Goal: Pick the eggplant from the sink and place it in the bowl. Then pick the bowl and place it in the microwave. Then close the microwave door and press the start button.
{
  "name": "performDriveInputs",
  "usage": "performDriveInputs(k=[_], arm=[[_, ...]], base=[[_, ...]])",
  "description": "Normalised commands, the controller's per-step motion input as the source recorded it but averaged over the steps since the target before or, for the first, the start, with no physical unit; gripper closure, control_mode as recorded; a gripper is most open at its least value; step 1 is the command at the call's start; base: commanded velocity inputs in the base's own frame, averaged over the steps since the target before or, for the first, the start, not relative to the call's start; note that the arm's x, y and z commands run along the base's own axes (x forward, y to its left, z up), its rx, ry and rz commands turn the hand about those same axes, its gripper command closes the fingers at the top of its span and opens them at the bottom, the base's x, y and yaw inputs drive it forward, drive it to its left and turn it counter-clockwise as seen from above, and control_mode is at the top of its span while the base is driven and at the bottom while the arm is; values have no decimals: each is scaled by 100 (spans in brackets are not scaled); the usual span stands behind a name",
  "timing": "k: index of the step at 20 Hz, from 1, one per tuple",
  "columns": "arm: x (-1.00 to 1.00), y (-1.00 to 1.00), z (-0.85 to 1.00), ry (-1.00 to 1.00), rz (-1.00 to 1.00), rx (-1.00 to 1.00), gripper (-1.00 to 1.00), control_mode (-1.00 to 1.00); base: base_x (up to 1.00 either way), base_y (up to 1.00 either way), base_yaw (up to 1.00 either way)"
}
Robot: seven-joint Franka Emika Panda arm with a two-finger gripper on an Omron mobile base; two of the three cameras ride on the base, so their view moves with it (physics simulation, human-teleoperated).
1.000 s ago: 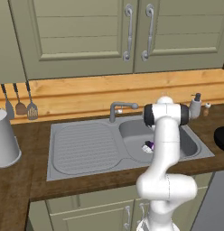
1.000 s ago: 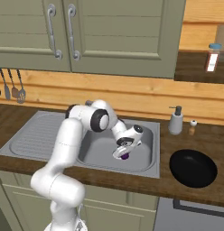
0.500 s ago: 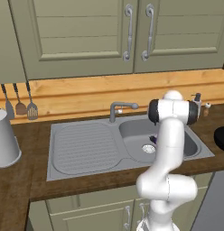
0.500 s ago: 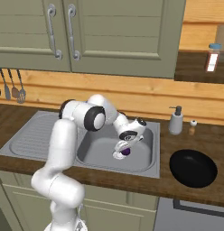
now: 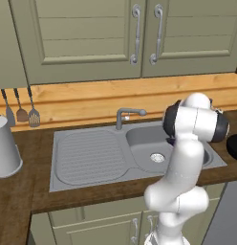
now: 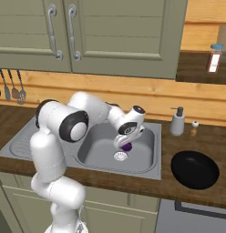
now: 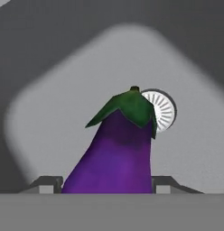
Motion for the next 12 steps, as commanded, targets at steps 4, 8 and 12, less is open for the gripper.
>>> performDriveInputs(k=[4,8,12], arm=[[-61,-25,100,5,6,-6,100,-100],[-61,-37,93,13,6,0,100,-100],[-46,-44,31,20,6,0,100,-100]], base=[[0,0,0],[0,0,0],[0,0,0]])
